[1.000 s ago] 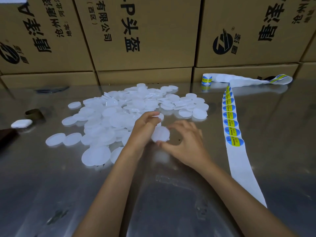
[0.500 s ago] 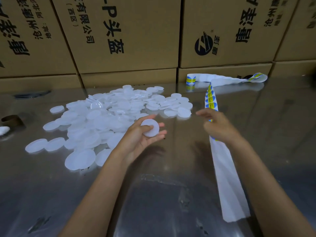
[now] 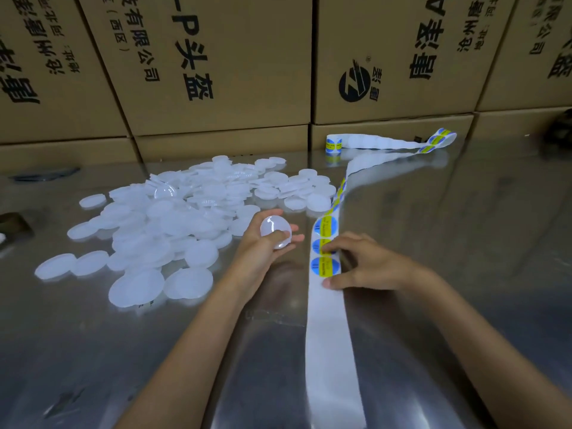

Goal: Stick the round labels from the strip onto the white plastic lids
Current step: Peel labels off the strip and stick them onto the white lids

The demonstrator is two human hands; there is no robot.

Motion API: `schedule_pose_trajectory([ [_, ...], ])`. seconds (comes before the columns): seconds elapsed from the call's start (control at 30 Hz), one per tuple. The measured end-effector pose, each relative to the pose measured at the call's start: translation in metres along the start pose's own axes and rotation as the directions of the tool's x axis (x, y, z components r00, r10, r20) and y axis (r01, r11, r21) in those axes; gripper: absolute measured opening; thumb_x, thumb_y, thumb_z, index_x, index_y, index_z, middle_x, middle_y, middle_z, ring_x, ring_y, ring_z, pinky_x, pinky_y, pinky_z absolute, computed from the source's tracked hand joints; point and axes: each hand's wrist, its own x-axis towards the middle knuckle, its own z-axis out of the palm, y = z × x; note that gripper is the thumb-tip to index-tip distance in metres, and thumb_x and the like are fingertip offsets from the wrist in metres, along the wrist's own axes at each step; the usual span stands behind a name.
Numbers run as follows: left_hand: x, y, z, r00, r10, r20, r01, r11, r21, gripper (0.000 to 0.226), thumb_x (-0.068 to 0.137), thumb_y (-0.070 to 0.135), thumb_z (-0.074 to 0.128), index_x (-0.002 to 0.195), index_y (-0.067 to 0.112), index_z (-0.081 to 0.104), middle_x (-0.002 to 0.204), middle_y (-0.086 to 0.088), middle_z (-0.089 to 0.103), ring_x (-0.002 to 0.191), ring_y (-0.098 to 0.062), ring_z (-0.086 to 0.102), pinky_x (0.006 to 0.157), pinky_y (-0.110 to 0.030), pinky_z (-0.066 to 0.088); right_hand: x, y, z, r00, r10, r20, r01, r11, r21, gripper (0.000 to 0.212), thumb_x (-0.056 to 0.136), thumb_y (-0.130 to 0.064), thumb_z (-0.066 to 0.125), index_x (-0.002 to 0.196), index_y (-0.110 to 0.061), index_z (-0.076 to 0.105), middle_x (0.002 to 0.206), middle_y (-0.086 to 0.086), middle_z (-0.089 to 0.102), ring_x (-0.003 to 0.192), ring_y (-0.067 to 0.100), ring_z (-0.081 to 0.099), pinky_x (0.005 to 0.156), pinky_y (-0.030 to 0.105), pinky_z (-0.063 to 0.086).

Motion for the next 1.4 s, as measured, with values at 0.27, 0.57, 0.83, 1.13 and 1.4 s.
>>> schedule_pose_trajectory([
  [0.27, -0.002, -0.009, 0.002, 0.981, 0.071, 0.178, -0.148, 0.870, 0.470, 0.041, 0.092, -0.009, 0.056, 0.119, 0.022, 0.054, 0.107, 0.003, 0.068, 0.089, 0.003, 0.070, 0.073, -0.008, 0.049, 0.003, -0.016, 0.016, 0.992, -0.107, -0.064, 0.112, 0.991, 0.075, 0.023, 0.082, -0.042, 0.075, 0.103, -0.040, 0.066, 0.117, -0.019, 0.053, 0.121, 0.005, 0.039, 0.113, 0.035, 0.028],
  [0.57, 0.005, -0.016, -0.003, 0.973, 0.079, 0.218, -0.191, 0.806, 0.561, 0.043, 0.093, -0.007, 0.052, 0.112, 0.032, 0.052, 0.100, -0.001, 0.071, 0.089, 0.003, 0.068, 0.077, -0.009, 0.048, 0.006, -0.012, 0.024, 0.978, -0.111, -0.177, 0.128, 0.988, 0.089, 0.032, 0.083, -0.030, 0.077, 0.113, -0.035, 0.068, 0.115, -0.020, 0.059, 0.114, 0.007, 0.043, 0.110, 0.041, 0.028],
  [0.83, 0.008, -0.011, -0.010, 0.980, 0.074, 0.184, -0.164, 0.822, 0.545, 0.040, 0.093, -0.011, 0.050, 0.123, 0.015, 0.052, 0.098, 0.000, 0.069, 0.081, 0.011, 0.066, 0.072, -0.005, 0.047, 0.010, -0.014, 0.033, 0.943, -0.135, -0.305, 0.174, 0.979, 0.105, 0.024, 0.080, -0.026, 0.080, 0.099, -0.037, 0.070, 0.092, -0.024, 0.060, 0.094, 0.002, 0.045, 0.100, 0.045, 0.038],
  [1.13, 0.012, -0.012, -0.014, 0.974, 0.074, 0.214, -0.180, 0.827, 0.533, 0.049, 0.085, -0.011, 0.066, 0.125, 0.013, 0.051, 0.094, 0.011, 0.067, 0.080, 0.012, 0.065, 0.068, -0.008, 0.049, 0.008, -0.014, 0.030, 0.964, -0.101, -0.247, 0.146, 0.975, 0.170, 0.035, 0.077, -0.031, 0.081, 0.102, -0.043, 0.059, 0.107, -0.023, 0.064, 0.107, 0.001, 0.048, 0.105, 0.038, 0.035],
  [1.4, 0.016, -0.015, -0.017, 0.961, 0.061, 0.270, -0.211, 0.793, 0.571, 0.055, 0.085, -0.013, 0.065, 0.124, 0.020, 0.046, 0.106, -0.004, 0.067, 0.092, 0.003, 0.067, 0.076, -0.017, 0.055, 0.011, -0.011, 0.029, 0.968, -0.123, -0.220, 0.146, 0.985, 0.090, 0.022, 0.082, -0.030, 0.078, 0.103, -0.032, 0.072, 0.116, -0.018, 0.063, 0.113, 0.009, 0.049, 0.107, 0.043, 0.031],
])
